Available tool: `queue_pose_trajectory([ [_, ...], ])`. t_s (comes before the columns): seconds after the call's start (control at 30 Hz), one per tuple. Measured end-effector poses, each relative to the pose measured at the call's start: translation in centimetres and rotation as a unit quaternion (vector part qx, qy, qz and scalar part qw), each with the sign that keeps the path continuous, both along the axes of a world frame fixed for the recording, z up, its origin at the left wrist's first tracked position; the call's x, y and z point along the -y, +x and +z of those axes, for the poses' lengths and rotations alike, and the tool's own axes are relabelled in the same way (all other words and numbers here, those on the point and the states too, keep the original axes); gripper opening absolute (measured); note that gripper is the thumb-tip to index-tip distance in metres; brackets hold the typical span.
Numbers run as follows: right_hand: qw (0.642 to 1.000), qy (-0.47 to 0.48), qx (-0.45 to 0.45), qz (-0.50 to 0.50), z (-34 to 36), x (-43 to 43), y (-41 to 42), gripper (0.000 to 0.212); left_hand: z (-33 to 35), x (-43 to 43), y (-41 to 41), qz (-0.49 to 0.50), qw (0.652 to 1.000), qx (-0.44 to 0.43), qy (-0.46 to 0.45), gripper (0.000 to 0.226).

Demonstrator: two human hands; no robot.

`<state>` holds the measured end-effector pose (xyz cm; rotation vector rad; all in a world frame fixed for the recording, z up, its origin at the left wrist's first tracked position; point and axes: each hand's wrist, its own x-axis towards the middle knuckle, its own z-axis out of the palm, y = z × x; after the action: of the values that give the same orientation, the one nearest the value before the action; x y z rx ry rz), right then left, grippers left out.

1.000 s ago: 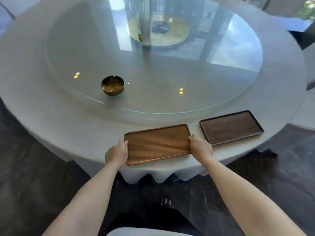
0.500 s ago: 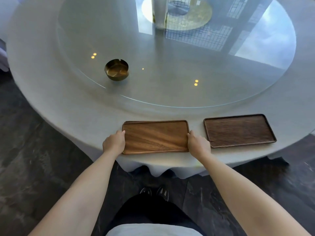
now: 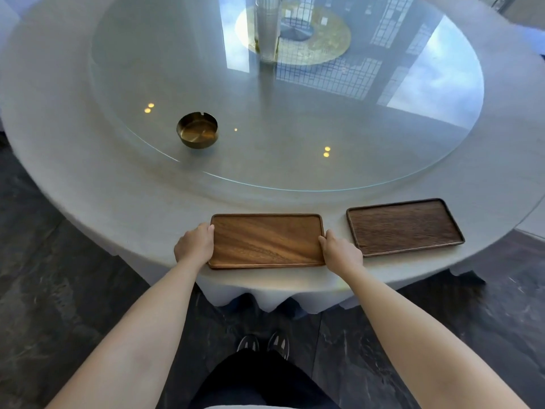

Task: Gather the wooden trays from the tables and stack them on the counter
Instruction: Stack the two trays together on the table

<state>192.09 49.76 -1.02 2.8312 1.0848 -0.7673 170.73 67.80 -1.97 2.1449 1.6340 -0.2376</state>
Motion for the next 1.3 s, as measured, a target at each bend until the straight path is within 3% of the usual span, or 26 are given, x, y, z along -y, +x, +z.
queue_pose_trajectory([
  [0.33,0.996,0.057,0.026,-0.064,3.4,2.1,2.0,0.044,4.1,2.2,5.4,-0.062,0.995,0.070,0.024,0.039],
  [0.57,0.986,0.071,0.067,-0.134,4.7,8.2,9.6,0.044,6.0,7.3,14.7,-0.107,0.988,0.113,-0.006,0.041],
  [0.87,0.987,0.055,0.041,-0.148,3.5,15.0,20.6,0.044,3.2,14.8,24.7,-0.102,0.992,0.051,-0.047,0.046],
  [1.1,0.992,0.040,0.019,-0.116,0.3,16.0,23.7,0.043,0.6,17.1,26.2,-0.050,0.995,-0.032,-0.077,0.055],
  [1.3,0.992,0.065,0.009,-0.112,-0.9,15.7,24.9,0.039,0.3,17.7,26.4,-0.027,0.997,-0.035,-0.065,0.049],
])
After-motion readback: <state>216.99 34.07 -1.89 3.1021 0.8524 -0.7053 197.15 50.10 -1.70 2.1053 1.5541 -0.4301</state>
